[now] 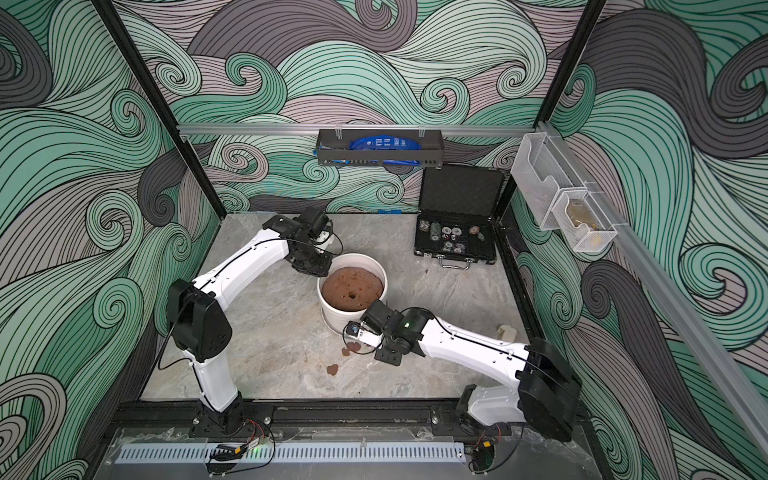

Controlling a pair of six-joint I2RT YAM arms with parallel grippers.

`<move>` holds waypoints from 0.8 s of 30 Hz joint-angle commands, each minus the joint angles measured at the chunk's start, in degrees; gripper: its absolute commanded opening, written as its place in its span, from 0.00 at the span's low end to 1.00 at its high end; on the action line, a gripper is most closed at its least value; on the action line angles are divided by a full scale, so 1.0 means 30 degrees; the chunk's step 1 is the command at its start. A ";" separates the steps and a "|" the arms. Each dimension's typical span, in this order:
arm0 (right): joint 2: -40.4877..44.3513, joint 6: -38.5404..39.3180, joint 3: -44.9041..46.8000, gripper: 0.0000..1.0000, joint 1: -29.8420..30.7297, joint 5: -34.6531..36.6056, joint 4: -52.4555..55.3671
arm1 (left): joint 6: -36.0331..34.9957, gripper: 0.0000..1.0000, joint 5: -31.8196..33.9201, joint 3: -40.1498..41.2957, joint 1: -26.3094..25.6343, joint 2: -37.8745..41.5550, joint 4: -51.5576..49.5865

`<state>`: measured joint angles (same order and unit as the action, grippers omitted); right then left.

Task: Scrub the dried mud off the ceramic pot
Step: Brush off the soil from the pot, then rotate the pot on the tray.

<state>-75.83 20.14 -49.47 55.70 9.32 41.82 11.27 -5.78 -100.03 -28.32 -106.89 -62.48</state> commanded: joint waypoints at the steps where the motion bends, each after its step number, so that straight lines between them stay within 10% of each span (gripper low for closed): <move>1: -0.0123 -0.0644 0.0298 0.00 0.0225 0.0551 0.0509 | 0.0158 0.00 -0.2333 0.0085 0.0090 -0.0810 0.2899; 24: 0.0964 -0.0259 -0.1029 0.00 -0.0462 -0.0157 0.0388 | -0.2568 0.00 -0.3152 -0.1160 0.0410 -0.1868 0.2412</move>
<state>-72.71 18.92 -52.71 54.54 9.72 44.60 6.50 -8.86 -102.87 -27.38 -109.40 -61.32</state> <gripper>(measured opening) 0.071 0.142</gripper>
